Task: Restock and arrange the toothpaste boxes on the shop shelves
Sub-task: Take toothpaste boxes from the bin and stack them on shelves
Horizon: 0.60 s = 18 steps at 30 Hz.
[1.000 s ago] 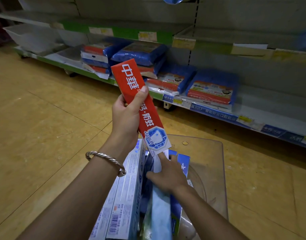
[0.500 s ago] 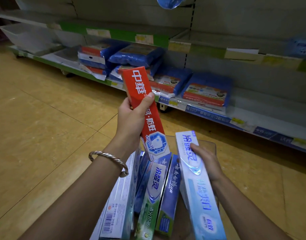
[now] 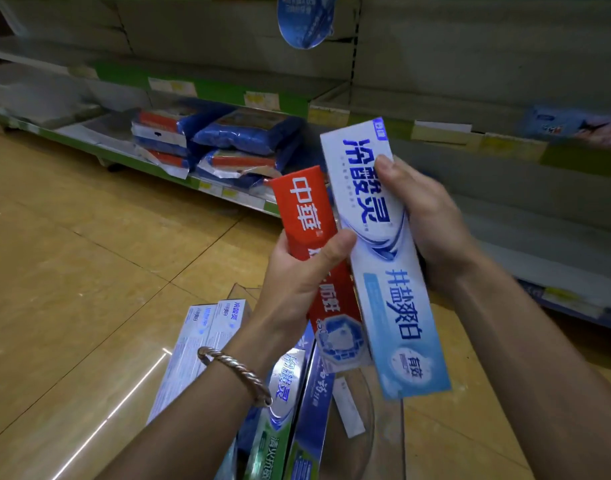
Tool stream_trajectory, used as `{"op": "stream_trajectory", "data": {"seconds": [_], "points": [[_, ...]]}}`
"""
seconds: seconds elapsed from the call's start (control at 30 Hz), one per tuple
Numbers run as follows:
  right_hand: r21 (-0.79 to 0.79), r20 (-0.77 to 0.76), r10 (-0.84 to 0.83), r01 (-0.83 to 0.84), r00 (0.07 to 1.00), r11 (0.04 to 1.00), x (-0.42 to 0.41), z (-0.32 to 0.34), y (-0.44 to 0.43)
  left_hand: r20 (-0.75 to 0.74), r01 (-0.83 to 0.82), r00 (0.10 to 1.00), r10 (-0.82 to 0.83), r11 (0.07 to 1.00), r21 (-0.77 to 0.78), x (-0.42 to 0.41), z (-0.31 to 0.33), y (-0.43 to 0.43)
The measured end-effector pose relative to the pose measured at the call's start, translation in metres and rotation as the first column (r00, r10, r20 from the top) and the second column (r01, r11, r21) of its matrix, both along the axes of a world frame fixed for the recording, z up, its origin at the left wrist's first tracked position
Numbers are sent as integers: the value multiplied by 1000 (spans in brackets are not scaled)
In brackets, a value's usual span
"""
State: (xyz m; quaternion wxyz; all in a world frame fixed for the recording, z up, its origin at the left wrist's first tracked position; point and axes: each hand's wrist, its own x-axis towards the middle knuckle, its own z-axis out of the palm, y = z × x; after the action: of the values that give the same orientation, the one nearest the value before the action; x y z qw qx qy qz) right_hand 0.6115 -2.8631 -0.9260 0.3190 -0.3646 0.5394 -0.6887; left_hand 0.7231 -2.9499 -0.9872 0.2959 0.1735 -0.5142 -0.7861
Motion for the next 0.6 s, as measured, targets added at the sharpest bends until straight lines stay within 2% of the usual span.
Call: {"op": "stream_trajectory", "data": {"seconds": [0.13,0.3,0.4,0.47,0.53,0.6], "points": [[76,-238,-5,24,971,997,9,10,-1,-68,32,997,-31,999,20,2,-6,7],[150,-310,-103,156,945,976,14,5,0,-93,-89,991,92,995,36,5,-2,7],[169,-466,-133,236,875,957,15,3,10,-156,-188,967,199,979,82,4,12,3],[222,-568,-55,217,821,951,17,10,14,-209,-227,947,245,968,108,1,26,-1],[243,-667,2,215,745,946,17,28,16,-264,-233,931,253,967,106,-2,48,-2],[219,-744,-13,261,668,940,15,55,20,-312,-228,917,248,969,99,-8,75,2]]}}
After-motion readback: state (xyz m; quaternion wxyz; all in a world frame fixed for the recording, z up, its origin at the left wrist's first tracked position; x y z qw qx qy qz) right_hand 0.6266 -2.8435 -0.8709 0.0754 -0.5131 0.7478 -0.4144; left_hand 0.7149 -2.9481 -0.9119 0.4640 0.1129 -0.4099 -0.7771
